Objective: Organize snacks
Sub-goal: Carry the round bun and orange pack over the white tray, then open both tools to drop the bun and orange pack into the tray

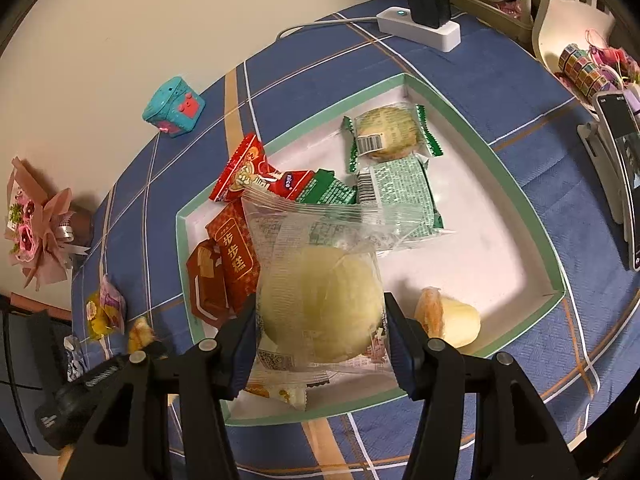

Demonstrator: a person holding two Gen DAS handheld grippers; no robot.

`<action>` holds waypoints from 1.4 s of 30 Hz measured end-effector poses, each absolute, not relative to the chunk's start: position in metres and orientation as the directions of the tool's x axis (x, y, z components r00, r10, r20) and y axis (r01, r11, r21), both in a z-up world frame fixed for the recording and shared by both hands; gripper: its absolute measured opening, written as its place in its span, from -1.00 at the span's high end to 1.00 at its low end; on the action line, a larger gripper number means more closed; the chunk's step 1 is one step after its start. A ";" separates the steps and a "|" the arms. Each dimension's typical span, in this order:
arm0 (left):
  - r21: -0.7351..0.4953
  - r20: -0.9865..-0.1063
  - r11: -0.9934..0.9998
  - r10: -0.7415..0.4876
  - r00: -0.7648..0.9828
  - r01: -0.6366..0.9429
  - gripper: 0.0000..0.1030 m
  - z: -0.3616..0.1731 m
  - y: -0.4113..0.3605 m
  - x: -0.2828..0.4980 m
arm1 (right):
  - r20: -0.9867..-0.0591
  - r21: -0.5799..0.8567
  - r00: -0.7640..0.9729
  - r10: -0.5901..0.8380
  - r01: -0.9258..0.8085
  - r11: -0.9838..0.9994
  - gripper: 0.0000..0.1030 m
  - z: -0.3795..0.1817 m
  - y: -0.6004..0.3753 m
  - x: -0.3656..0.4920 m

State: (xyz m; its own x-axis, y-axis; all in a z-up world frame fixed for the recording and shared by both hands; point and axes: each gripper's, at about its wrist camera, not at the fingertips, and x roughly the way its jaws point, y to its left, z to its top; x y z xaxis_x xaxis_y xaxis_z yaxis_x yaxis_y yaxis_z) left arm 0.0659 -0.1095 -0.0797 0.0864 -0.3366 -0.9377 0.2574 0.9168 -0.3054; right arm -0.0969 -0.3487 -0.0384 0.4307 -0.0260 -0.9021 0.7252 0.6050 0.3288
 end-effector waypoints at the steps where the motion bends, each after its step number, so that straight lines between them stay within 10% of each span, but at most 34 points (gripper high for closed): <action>1: -0.318 -0.929 0.910 -0.355 0.101 0.267 0.22 -0.071 -0.111 0.064 | -0.901 0.332 0.433 -0.026 0.726 0.602 -0.14 -0.038 -0.350 -0.098; 42: -0.237 -0.904 0.716 -0.411 0.121 0.657 0.08 -0.041 -0.277 0.013 | -0.891 0.268 0.420 -0.171 0.793 0.548 -0.16 -0.030 -0.397 -0.124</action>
State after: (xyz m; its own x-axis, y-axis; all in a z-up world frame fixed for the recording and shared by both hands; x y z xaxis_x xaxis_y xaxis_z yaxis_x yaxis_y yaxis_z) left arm 0.0125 -0.2768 -0.0410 0.1214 -0.4105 -0.9037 0.6571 0.7156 -0.2368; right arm -0.1237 -0.3966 -0.0296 0.4199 -0.1711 -0.8913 0.7926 0.5475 0.2683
